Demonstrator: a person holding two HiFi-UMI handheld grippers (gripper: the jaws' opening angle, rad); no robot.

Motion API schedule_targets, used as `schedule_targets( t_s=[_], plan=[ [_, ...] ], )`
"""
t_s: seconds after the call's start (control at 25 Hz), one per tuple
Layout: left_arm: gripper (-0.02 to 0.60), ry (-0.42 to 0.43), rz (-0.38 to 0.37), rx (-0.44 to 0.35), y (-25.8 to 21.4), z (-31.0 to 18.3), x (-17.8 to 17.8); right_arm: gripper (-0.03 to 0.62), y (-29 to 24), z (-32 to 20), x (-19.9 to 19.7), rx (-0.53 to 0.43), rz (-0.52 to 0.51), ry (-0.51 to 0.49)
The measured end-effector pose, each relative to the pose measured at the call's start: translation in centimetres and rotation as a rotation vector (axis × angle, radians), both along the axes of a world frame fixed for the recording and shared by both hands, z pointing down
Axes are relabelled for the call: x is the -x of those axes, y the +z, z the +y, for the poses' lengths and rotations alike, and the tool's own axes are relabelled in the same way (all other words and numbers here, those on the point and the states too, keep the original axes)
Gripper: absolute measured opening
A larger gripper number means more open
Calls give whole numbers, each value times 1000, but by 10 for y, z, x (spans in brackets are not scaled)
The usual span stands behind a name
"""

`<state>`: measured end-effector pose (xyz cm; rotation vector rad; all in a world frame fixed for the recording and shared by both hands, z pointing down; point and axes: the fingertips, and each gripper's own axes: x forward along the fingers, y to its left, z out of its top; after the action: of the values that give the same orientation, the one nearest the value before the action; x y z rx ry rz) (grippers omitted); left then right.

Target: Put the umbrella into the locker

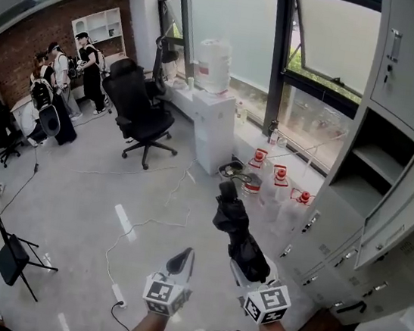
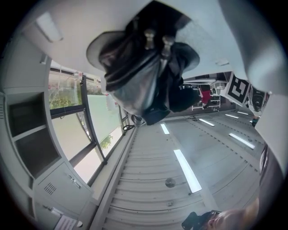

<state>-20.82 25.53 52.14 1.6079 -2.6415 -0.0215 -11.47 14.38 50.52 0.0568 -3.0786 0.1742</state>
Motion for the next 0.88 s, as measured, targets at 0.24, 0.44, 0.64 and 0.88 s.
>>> schedule_targets(
  t_s=[0.24, 0.44, 0.64, 0.88],
  plan=[
    [5, 85, 17, -16, -2, -26, 4, 239, -1, -17, -6, -2, -4, 82],
    [5, 120, 16, -8, 0, -55, 7, 239, -1, -44, -6, -1, -6, 129],
    [5, 137, 8, -7, -4, -88, 7, 239, -5, -78, -7, -13, -4, 149],
    [5, 142, -4, -1, -8, -126, 12, 239, -9, -119, -4, -20, -16, 157]
  ],
)
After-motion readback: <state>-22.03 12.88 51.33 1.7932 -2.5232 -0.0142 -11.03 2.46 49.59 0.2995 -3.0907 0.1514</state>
